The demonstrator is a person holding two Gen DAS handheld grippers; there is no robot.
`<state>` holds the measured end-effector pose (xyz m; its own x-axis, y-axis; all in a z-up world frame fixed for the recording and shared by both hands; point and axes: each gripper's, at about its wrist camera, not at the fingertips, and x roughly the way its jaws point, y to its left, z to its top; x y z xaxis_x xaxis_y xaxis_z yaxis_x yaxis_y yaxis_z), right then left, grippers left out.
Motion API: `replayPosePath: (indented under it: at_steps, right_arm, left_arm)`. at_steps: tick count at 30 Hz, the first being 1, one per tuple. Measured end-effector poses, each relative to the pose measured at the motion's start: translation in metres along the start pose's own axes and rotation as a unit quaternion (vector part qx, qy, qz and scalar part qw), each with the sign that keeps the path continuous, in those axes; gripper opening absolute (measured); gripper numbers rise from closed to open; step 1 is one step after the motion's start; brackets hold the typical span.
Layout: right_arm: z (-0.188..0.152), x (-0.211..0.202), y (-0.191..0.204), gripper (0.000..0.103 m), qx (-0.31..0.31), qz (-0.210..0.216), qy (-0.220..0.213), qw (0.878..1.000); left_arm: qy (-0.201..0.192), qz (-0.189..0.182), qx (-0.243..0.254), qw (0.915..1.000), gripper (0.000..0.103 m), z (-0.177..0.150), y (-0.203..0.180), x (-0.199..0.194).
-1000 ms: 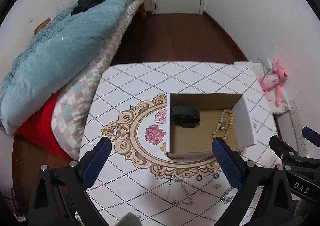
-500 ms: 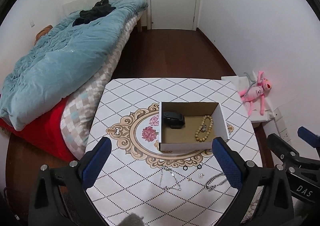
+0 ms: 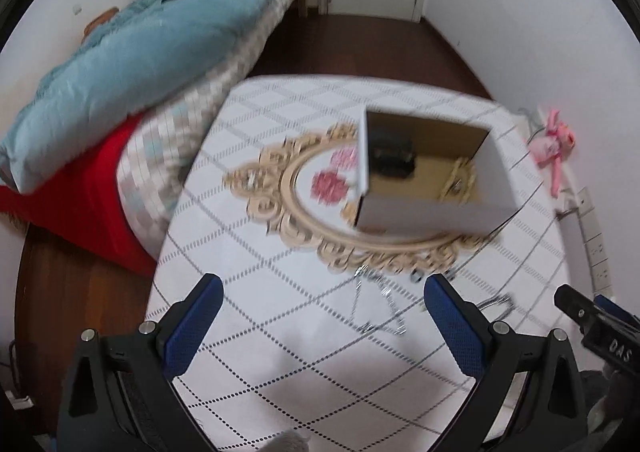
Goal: Organize jewelry
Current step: 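Lift both open tools away from the box, then grasp the silver chain necklace with the left tool while the right tool grasps the silver link bracelet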
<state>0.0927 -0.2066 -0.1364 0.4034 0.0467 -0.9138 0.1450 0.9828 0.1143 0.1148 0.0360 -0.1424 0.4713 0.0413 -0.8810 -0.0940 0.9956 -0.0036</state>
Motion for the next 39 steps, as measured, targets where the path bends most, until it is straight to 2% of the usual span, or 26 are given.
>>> replayPosePath:
  at_steps: [1,7,10,12,14,16,17,23,31,35,39]
  right_arm:
    - [-0.006,0.016,-0.007,0.096,0.010,0.001,0.014,1.000]
    - [-0.027,0.077,-0.020,0.077,0.030,-0.002,0.055,0.998]
    - [-0.034,0.092,-0.018,0.070,0.027,-0.001,0.059,0.998]
    - [-0.038,0.093,-0.010,0.062,0.003,-0.023,0.041,0.999]
    - [-0.038,0.093,-0.004,0.048,-0.007,-0.040,0.035,0.999]
    - [-0.038,0.093,0.000,0.012,-0.015,-0.049,0.027,0.998]
    - [-0.038,0.093,0.000,0.009,-0.015,-0.047,0.026,0.998]
    - [-0.043,0.081,-0.009,0.008,-0.012,-0.047,0.014,0.999]
    - [-0.044,0.071,-0.021,0.008,0.009,-0.024,0.011,1.000]
    - [-0.045,0.076,-0.024,0.008,0.020,-0.018,0.016,0.999]
    - [-0.046,0.081,-0.028,0.008,0.032,-0.016,0.019,0.999]
  left_arm:
    - [0.008,0.005,-0.001,1.0000,0.102,-0.005,0.002,0.009]
    - [0.047,0.008,-0.008,0.9988,0.102,-0.026,0.010,0.047]
    - [0.055,0.008,-0.002,0.9984,0.102,-0.033,0.010,0.058]
    - [0.061,0.003,-0.003,0.9982,0.101,-0.035,0.010,0.064]
    - [0.065,-0.001,-0.005,0.9979,0.097,-0.036,0.012,0.068]
    - [0.070,-0.008,-0.008,0.9975,0.096,-0.037,0.014,0.072]
    - [0.072,-0.009,-0.009,0.9973,0.096,-0.037,0.015,0.072]
    - [0.084,-0.025,-0.001,0.9962,0.095,-0.049,0.016,0.068]
    - [0.097,-0.049,0.008,0.9941,0.095,-0.060,0.000,0.075]
    - [0.098,-0.058,0.039,0.9927,0.094,-0.063,-0.018,0.080]
    - [0.088,-0.045,0.082,0.9917,0.094,-0.066,-0.039,0.084]
